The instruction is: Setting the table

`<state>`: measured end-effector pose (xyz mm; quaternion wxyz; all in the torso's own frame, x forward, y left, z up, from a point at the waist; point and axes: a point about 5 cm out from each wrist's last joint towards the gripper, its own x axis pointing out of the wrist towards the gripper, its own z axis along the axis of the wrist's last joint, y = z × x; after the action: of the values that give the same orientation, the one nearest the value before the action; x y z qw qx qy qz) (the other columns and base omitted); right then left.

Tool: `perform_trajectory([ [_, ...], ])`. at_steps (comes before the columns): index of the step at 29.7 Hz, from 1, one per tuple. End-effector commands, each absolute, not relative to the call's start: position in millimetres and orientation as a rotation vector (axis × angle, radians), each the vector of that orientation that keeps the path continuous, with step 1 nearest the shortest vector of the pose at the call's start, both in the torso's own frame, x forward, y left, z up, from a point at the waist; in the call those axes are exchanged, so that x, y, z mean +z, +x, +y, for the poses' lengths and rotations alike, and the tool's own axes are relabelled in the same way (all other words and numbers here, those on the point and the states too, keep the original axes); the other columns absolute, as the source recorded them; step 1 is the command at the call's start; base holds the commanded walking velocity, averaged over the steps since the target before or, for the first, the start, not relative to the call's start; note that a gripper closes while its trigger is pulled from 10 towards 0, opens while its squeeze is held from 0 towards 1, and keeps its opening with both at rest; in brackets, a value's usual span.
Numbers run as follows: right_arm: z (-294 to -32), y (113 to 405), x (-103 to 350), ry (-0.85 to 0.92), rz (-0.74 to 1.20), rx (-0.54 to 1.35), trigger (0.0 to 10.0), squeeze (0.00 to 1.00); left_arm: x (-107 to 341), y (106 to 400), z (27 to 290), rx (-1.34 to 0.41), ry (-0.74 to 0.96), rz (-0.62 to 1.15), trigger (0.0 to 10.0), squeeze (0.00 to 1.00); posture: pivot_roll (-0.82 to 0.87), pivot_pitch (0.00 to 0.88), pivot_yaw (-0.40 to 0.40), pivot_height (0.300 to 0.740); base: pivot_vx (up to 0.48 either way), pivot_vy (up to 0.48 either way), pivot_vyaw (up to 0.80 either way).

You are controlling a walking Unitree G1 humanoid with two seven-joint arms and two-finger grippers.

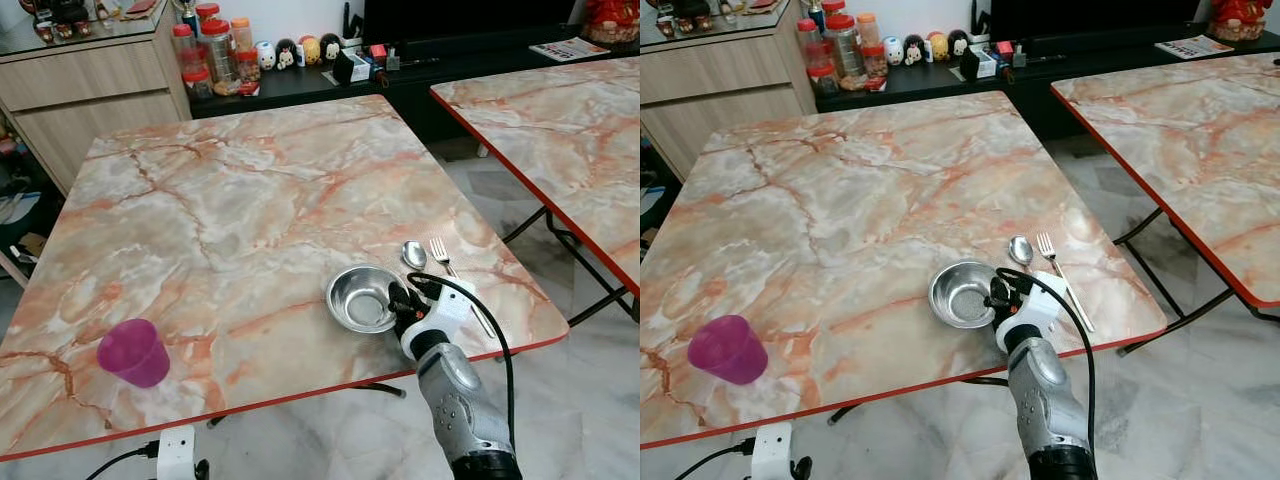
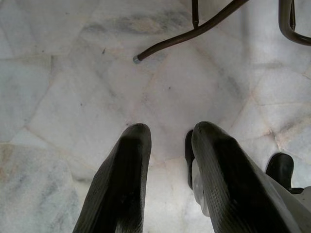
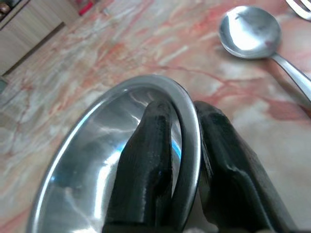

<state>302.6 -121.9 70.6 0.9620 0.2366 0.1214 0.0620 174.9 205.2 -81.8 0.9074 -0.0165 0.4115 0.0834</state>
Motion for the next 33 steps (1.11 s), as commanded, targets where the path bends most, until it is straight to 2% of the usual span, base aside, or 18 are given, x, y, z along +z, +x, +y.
perform_trajectory([
  [1,-117,304,69,0.481,0.256,0.141,0.0,0.00,-84,170,210,0.177,-0.003,0.881,10.0,0.00,0.03,0.037,0.063,0.740,0.000,0.000,0.00],
  [10,-112,308,74,0.497,0.229,0.166,0.0,0.00,-85,168,209,0.174,0.001,0.898,10.0,0.00,0.03,0.034,0.064,0.740,0.000,0.000,0.00],
  [19,-97,325,105,0.555,0.078,0.231,0.0,0.00,-87,166,205,0.164,0.016,0.916,10.0,0.00,0.03,0.026,0.057,0.740,0.000,0.000,0.00],
  [20,-96,327,110,0.559,0.054,0.245,3.9,0.00,-87,167,205,0.164,0.017,0.916,10.0,0.00,0.03,0.026,0.057,0.740,0.000,0.000,0.00],
  [22,-94,331,119,0.574,0.012,0.268,10.0,0.00,-87,167,204,0.164,0.019,0.915,10.0,0.00,0.03,0.025,0.055,0.740,0.000,0.000,0.00],
  [26,-89,339,134,0.605,-0.045,0.301,10.0,0.00,-87,168,204,0.154,0.080,0.928,10.0,0.00,0.03,0.024,0.053,0.740,0.000,-0.159,0.00],
  [33,-88,343,139,0.611,-0.069,0.301,10.0,0.00,-88,166,206,0.186,0.076,0.937,10.0,0.00,0.03,0.023,0.046,0.740,0.000,-0.472,0.00],
])
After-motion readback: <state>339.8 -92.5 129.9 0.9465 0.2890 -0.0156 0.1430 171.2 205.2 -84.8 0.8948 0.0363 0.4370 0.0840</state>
